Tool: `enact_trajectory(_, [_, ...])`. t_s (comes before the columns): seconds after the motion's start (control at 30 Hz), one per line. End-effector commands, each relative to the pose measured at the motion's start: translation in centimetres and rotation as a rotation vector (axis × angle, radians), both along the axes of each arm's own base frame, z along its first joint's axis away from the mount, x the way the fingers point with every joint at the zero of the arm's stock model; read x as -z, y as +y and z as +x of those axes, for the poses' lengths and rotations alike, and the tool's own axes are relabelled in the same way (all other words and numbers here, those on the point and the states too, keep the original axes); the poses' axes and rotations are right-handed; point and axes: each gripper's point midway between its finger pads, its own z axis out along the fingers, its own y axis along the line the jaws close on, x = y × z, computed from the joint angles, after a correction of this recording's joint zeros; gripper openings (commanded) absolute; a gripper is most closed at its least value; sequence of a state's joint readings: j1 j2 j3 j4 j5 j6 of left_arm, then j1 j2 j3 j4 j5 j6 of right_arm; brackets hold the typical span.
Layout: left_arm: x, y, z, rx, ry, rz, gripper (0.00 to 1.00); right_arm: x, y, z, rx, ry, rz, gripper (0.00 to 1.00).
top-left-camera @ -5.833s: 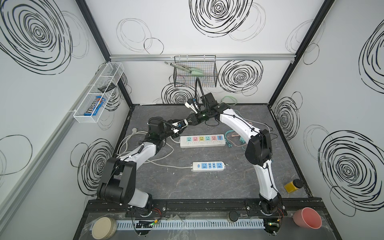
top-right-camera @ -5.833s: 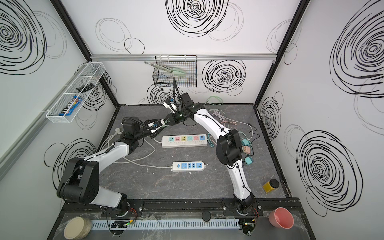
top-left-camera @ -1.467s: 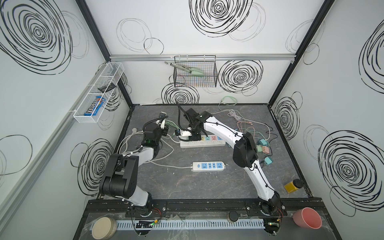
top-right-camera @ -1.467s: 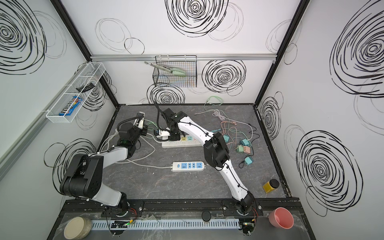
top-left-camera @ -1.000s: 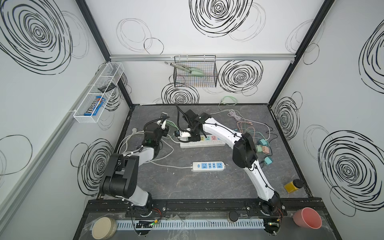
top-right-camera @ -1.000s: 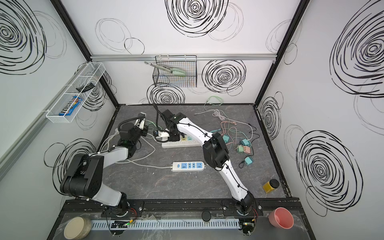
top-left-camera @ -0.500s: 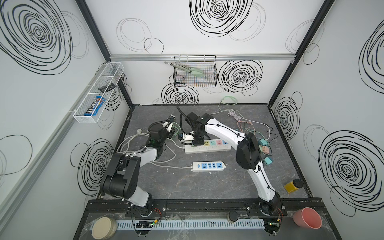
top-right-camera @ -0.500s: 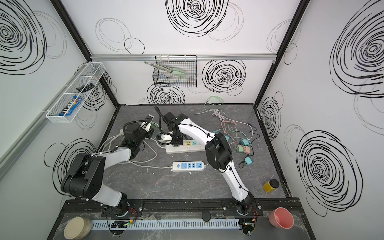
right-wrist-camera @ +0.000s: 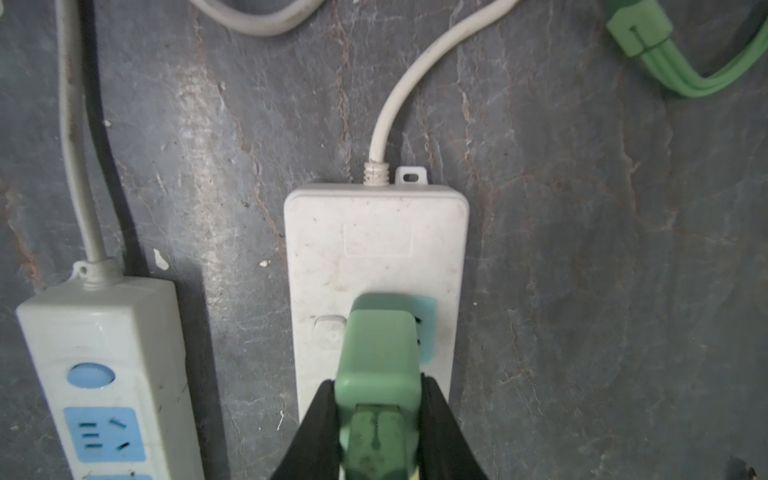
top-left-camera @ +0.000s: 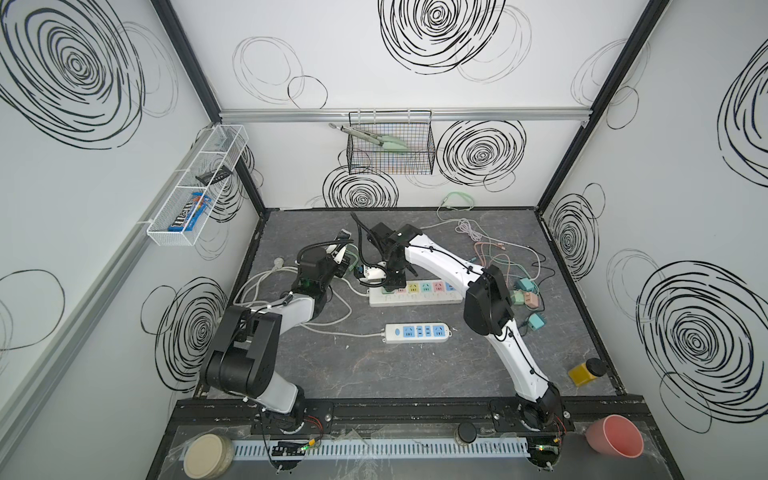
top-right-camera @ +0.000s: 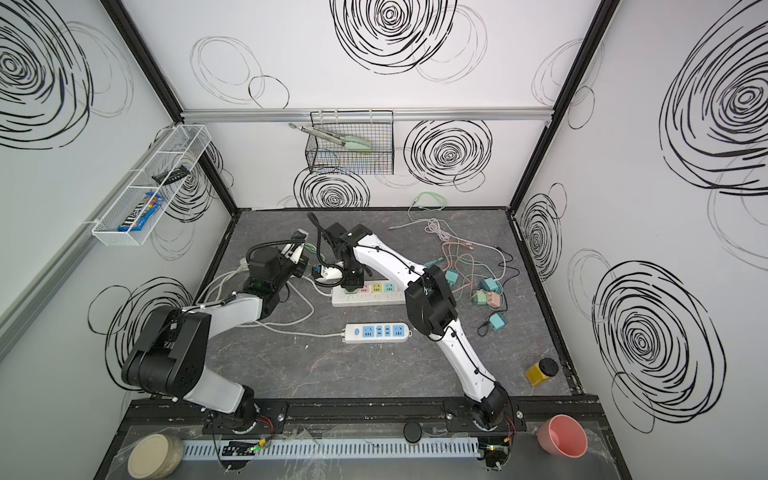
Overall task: Insert the plug
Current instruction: 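Lower and push the green charger into the teal socket, open right gripper, then move the right gripper away toward the pile of teal chargers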
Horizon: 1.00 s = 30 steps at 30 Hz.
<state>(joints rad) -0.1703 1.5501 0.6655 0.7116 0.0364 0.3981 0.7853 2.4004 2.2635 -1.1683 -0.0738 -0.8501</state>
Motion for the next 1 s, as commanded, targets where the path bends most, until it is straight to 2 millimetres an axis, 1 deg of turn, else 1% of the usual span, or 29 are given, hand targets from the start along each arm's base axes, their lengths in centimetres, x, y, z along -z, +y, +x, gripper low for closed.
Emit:
enact_trajectory(0.0, [-1.5,-0.3,0.3,0.011,-0.051,0.009,0.0,6.1,-1.5,0.1,-0.01,0.081,-0.086,0.0])
enact_trajectory(0.17, [-0.9,-0.2,0.5,0.011,-0.036,0.011,0.0,7.9,-1.6,0.4,0.001,0.07,-0.098,0.0])
enact_trajectory(0.27, [-0.7,0.0,0.5,0.006,-0.031,0.011,0.0,8.5,-1.5,0.1,0.004,0.09,-0.096,0.0])
enact_trajectory(0.33, [-0.4,0.0,0.5,0.005,-0.024,0.009,0.0,9.0,-2.0,-0.2,0.006,0.101,-0.113,0.0])
enact_trajectory(0.4, [-0.3,0.1,0.6,0.003,-0.021,0.011,0.0,8.9,-2.5,-0.1,0.015,0.091,-0.129,0.02])
enact_trajectory(0.43, [-0.2,0.1,0.7,0.002,-0.019,0.011,0.0,8.5,-2.5,0.1,0.027,0.082,-0.124,0.05])
enact_trajectory(0.5, [0.0,0.2,0.8,0.0,-0.016,0.013,0.0,6.7,-1.9,0.4,0.035,0.074,-0.072,0.16])
enact_trajectory(0.53, [0.1,0.2,0.8,-0.002,-0.013,0.014,0.0,5.6,-1.4,0.5,0.039,0.076,-0.035,0.24])
enact_trajectory(0.57, [0.2,0.1,0.9,0.0,-0.011,0.016,0.0,4.3,-0.9,0.6,0.043,0.076,-0.001,0.36])
enact_trajectory(0.63, [0.5,0.2,1.0,-0.003,-0.006,0.021,0.0,1.9,-0.4,0.9,0.057,0.058,0.054,0.5])
enact_trajectory(0.67, [0.5,0.2,1.1,-0.004,-0.004,0.023,0.0,0.7,-0.2,1.0,0.065,0.047,0.082,0.54])
enact_trajectory(0.7, [0.5,0.2,1.2,-0.004,-0.006,0.025,0.0,-0.3,-0.1,1.1,0.07,0.038,0.103,0.64])
enact_trajectory(0.77, [0.2,0.1,1.5,0.0,-0.009,0.034,0.0,-2.3,-0.1,1.3,0.094,0.027,0.159,1.0])
enact_trajectory(0.8, [0.0,0.1,1.6,0.004,-0.01,0.036,0.0,-3.3,-0.2,1.6,0.112,0.016,0.185,0.98])
enact_trajectory(0.87, [-0.7,-0.3,2.1,0.018,-0.024,0.045,0.0,-5.0,-0.5,2.2,0.156,-0.013,0.233,0.97])
enact_trajectory(0.97, [-1.8,-1.2,3.0,0.054,-0.051,0.087,0.0,-6.7,-1.5,2.8,0.207,-0.052,0.273,0.97])
